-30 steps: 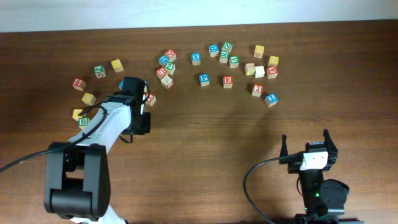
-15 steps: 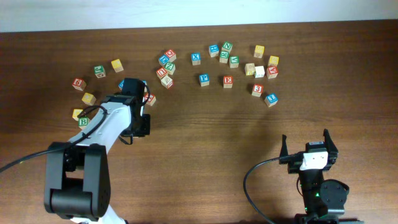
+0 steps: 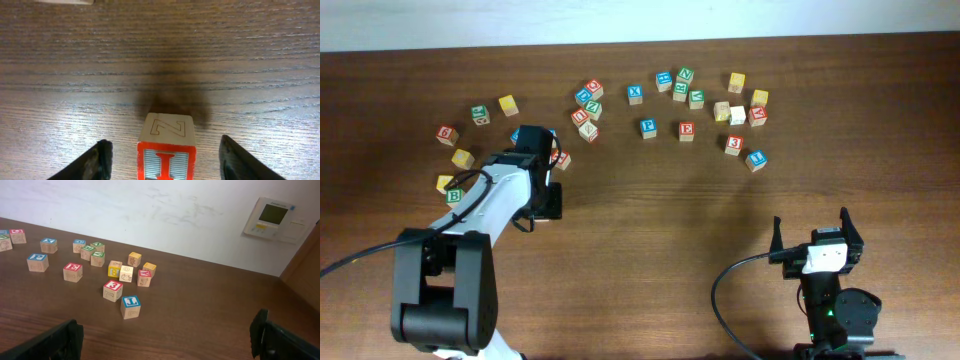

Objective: Spell out ICRA

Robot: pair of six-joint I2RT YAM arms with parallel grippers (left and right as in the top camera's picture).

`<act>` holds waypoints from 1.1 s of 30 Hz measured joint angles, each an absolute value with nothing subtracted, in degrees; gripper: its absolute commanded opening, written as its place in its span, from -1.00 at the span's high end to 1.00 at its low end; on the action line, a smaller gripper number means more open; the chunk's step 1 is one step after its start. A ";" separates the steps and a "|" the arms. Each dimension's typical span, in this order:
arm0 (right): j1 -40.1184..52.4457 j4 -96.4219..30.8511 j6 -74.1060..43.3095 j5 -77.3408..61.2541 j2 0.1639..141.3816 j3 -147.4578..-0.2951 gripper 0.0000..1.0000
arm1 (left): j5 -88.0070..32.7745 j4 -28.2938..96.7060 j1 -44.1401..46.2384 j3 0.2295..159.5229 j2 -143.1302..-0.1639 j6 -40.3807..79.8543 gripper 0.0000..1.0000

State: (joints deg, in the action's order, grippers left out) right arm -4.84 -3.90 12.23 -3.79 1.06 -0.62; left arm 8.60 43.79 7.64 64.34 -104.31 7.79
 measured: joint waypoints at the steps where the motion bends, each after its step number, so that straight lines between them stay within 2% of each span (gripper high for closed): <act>1: -4.84 -3.90 12.23 -3.79 1.06 -0.62 -0.97 | 8.60 43.62 7.64 64.34 -104.31 7.66 -0.47; 10: -4.84 -3.90 12.21 -3.79 1.06 -0.62 -0.97 | 9.06 43.22 7.14 65.06 -104.31 7.75 -0.53; 16: -4.84 -3.90 12.21 -3.79 1.06 -0.62 -0.97 | 6.44 49.04 3.25 77.73 -104.29 7.77 -0.49; 17: -4.84 -3.90 12.21 -3.79 1.06 -0.62 -0.97 | 5.10 50.48 2.55 80.58 -104.31 7.77 -0.16; 18: -4.84 -3.90 12.23 -3.79 1.06 -0.62 -0.97 | 3.70 51.51 1.98 83.20 -104.31 7.75 0.95; 19: -4.84 -3.90 12.21 -3.79 1.06 -0.62 -0.97 | 2.17 52.47 1.45 85.71 -104.29 7.81 1.00; 23: -4.84 -3.90 12.21 -3.79 1.06 -0.62 -0.97 | -3.20 55.51 0.16 92.84 -104.03 7.84 1.00; 25: -4.84 -3.90 12.23 -3.79 1.06 -0.62 -0.97 | -4.60 56.42 0.12 94.04 -104.03 7.94 0.81; 33: -4.84 -3.90 12.21 -3.79 1.06 -0.62 -0.97 | -4.99 59.59 0.12 94.08 -104.03 7.97 0.67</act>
State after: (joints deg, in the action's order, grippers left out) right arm -4.84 -3.90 12.21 -3.79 1.06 -0.62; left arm -4.99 59.59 0.12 94.08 -104.03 7.97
